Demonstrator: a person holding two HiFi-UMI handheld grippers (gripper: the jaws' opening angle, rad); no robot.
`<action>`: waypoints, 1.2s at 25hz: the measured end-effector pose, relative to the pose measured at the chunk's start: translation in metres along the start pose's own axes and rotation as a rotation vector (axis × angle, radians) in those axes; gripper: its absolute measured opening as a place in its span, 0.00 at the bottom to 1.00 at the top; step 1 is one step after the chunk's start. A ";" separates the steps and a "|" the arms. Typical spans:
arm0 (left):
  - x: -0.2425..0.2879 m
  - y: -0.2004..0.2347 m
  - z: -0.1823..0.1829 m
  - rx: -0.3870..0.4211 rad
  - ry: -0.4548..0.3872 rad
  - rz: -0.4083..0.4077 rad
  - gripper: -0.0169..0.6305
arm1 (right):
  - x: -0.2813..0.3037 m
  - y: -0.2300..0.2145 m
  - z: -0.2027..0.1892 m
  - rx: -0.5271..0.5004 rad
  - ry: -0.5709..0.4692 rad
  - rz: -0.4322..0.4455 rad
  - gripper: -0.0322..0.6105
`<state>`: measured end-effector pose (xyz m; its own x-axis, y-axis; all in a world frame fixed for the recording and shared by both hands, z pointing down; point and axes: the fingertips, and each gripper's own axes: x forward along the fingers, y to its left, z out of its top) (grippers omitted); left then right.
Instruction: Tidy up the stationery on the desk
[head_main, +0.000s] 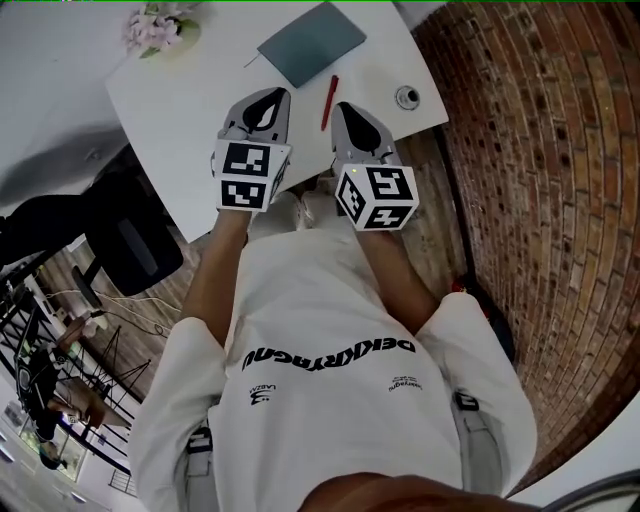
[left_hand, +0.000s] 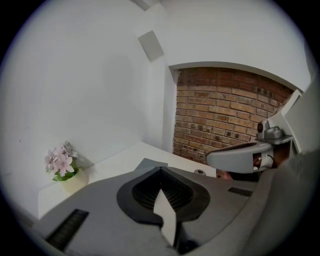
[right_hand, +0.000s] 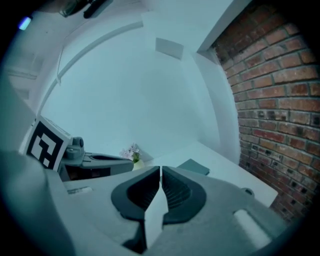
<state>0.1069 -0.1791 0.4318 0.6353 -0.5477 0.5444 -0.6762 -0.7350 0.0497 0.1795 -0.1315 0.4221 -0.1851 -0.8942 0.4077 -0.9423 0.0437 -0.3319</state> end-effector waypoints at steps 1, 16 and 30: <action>0.005 0.003 0.000 -0.002 0.010 -0.008 0.02 | 0.003 0.000 -0.001 0.016 0.005 -0.006 0.05; 0.075 0.061 -0.009 0.051 0.119 -0.111 0.18 | 0.076 -0.014 -0.033 0.197 0.086 -0.136 0.16; 0.171 0.096 -0.028 0.084 0.242 -0.200 0.27 | 0.147 -0.074 -0.070 0.370 0.178 -0.276 0.24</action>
<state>0.1403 -0.3322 0.5528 0.6386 -0.2858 0.7145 -0.5076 -0.8543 0.1120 0.2021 -0.2353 0.5663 -0.0171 -0.7588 0.6511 -0.8066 -0.3743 -0.4575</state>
